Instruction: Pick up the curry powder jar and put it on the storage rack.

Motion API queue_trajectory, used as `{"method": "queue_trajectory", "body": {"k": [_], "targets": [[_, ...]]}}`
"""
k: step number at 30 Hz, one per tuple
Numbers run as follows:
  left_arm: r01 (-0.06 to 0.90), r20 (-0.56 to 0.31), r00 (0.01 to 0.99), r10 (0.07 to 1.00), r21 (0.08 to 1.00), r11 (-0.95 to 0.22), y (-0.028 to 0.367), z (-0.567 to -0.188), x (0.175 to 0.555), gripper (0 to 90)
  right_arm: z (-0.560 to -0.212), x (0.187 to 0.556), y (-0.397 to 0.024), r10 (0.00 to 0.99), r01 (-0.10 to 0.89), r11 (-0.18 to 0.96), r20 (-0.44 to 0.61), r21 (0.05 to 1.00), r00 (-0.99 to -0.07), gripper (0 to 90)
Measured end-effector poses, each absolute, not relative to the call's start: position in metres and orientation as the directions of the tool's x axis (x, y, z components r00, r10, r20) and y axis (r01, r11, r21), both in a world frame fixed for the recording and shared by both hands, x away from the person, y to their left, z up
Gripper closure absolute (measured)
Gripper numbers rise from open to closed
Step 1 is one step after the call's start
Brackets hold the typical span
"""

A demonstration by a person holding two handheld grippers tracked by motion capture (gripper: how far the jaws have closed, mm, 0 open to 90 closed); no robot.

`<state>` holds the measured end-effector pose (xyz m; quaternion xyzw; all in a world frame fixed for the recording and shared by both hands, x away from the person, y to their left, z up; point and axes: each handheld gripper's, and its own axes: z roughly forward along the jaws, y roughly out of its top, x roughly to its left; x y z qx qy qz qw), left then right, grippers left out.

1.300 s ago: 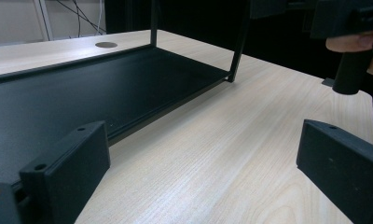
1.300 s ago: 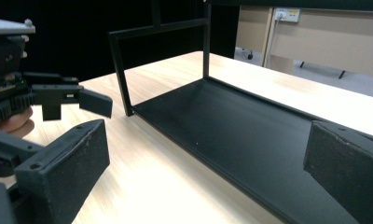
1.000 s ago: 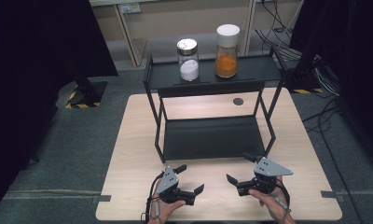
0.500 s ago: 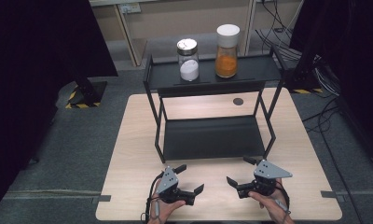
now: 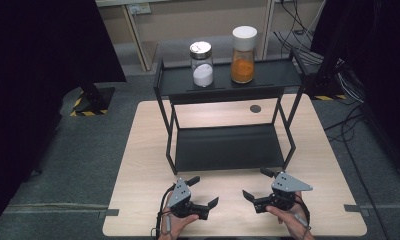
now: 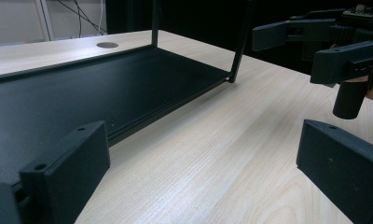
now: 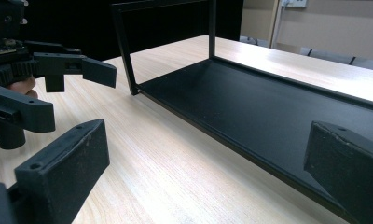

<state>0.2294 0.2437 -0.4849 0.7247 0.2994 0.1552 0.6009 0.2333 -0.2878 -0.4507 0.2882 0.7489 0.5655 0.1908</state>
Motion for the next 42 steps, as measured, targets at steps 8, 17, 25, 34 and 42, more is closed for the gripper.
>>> {"method": "queue_trajectory", "body": {"k": [8,17,25,34,42], "targets": [[0.247,-0.135,0.772,0.621,0.964,-0.098,0.2439,-0.4849,0.2293,1.9,-0.4512,0.2336,-0.2881,0.648,0.219,0.192,0.044,0.956,-0.760,0.3],[0.248,-0.135,0.772,0.621,0.964,-0.098,0.2438,-0.4850,0.2293,2.0,-0.4517,0.2338,-0.2889,0.649,0.219,0.189,0.046,0.957,-0.759,0.3],[0.248,-0.136,0.771,0.622,0.964,-0.097,0.2439,-0.4850,0.2293,1.9,-0.4519,0.2339,-0.2893,0.649,0.219,0.186,0.047,0.958,-0.759,0.3],[0.249,-0.137,0.771,0.622,0.964,-0.096,0.2439,-0.4851,0.2293,1.9,-0.4521,0.2340,-0.2901,0.650,0.221,0.182,0.052,0.958,-0.758,0.3],[0.248,-0.137,0.770,0.622,0.964,-0.095,0.2441,-0.4851,0.2292,1.9,-0.4525,0.2342,-0.2901,0.649,0.222,0.182,0.052,0.958,-0.759,0.3]]}}
